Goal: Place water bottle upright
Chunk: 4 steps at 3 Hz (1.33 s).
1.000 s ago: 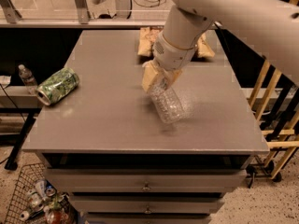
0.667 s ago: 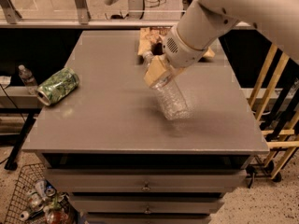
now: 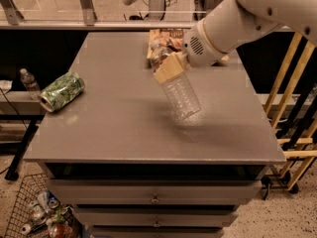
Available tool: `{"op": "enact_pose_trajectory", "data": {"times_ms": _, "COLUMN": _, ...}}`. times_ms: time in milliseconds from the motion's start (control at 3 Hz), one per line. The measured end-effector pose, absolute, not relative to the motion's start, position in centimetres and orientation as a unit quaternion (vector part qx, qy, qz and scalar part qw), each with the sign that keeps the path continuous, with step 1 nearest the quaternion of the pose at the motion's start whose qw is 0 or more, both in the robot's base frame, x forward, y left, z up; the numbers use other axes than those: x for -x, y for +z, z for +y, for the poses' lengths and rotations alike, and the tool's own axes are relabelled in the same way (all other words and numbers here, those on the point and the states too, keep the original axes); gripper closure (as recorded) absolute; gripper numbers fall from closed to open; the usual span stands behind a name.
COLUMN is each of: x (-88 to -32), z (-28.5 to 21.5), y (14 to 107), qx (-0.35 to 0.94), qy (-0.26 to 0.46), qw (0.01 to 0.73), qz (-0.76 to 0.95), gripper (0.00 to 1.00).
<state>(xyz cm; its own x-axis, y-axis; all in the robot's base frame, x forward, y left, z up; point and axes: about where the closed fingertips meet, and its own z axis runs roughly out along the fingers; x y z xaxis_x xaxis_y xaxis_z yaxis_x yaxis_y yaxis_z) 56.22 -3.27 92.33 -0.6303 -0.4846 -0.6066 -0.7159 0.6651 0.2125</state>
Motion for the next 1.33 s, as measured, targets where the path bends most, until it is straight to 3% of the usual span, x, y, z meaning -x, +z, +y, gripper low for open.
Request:
{"op": "enact_pose_trajectory", "data": {"times_ms": 667, "x": -56.3, "z": -2.9, "y": 92.7, "qx": 0.363, "qy": 0.235, "qw": 0.278, "qz": 0.858, "gripper": 1.0}}
{"op": "enact_pose_trajectory", "data": {"times_ms": 1333, "x": -57.0, "z": -0.6, "y": 94.1, "qx": 0.39, "qy": 0.352, "qw": 0.394, "qz": 0.754, "gripper": 1.0}}
